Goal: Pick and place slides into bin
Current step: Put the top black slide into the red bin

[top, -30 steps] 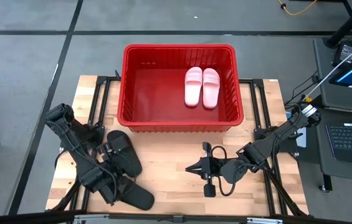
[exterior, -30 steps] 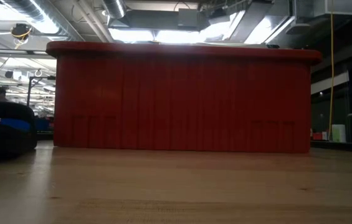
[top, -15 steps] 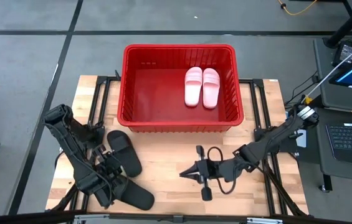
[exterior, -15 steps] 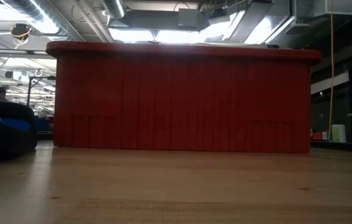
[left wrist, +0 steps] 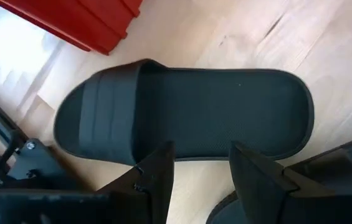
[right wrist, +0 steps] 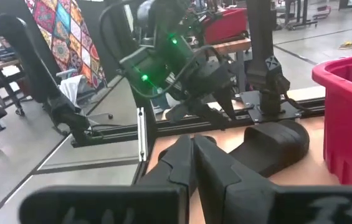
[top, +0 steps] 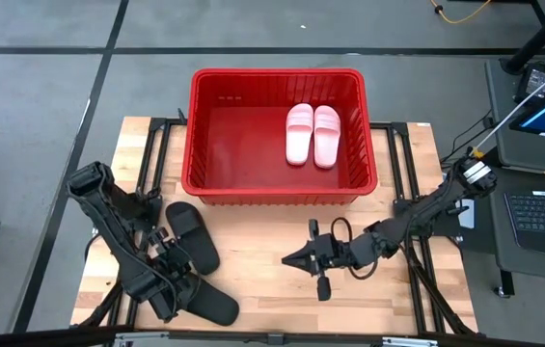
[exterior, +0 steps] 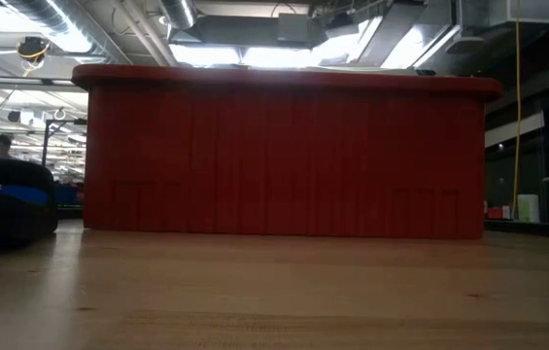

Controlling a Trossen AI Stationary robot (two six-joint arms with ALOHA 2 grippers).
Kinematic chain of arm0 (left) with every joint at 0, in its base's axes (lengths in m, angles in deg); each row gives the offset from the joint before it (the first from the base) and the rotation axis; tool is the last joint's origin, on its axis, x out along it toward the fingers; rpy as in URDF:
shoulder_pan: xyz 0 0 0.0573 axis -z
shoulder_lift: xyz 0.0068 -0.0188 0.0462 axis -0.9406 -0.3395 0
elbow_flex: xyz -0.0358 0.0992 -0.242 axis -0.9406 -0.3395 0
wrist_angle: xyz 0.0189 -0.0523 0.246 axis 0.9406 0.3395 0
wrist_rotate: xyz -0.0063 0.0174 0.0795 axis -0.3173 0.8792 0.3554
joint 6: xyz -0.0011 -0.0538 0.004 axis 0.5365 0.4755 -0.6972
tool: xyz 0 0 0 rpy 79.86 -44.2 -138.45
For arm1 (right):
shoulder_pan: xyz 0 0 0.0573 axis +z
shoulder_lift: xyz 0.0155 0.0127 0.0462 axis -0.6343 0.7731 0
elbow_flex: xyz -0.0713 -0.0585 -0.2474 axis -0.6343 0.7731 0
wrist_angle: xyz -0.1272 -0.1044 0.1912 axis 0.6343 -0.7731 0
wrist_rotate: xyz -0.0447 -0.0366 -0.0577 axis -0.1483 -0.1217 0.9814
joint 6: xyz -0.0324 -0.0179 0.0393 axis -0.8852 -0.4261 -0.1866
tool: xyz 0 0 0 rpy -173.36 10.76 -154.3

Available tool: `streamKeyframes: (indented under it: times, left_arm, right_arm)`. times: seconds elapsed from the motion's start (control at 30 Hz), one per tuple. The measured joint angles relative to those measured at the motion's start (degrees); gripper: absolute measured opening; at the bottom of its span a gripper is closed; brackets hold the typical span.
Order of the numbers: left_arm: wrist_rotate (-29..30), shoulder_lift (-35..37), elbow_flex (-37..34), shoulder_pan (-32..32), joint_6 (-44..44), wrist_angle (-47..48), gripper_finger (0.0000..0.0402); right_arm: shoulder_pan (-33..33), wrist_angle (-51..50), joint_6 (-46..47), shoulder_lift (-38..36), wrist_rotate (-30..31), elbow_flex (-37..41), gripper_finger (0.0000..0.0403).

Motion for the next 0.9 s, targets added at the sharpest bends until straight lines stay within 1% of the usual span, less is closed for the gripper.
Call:
streamKeyframes:
  times: [0.1, 0.23, 0.47, 0.73, 0.9]
  left_arm:
    - [0.01, 0.00, -1.87, 0.00, -1.21, -1.61, 0.0148]
    - [0.06, 0.00, -4.16, -0.07, -2.50, -0.04, 0.0148]
    - [0.00, -0.02, -7.82, -0.38, -0.59, 0.93, 0.0148]
    - [0.12, -0.02, -10.57, -3.00, -2.03, 0.28, 0.0148]
    - [-0.59, -0.02, -13.45, -4.52, -2.74, -1.28, 0.0148]
  right_arm:
    - [-0.84, -0.99, -1.19, -0.02, 0.18, 0.00, 0.0021]
    - [-2.00, -2.34, -1.30, -0.02, 0.48, 0.00, 0.0021]
    - [-3.58, -4.51, 0.10, -0.02, 0.34, 0.00, 0.0021]
    - [-5.06, -4.50, 0.22, -0.02, 0.31, 0.00, 0.0021]
    - [-5.64, -4.47, 0.17, -0.02, 0.29, 0.00, 0.0021]
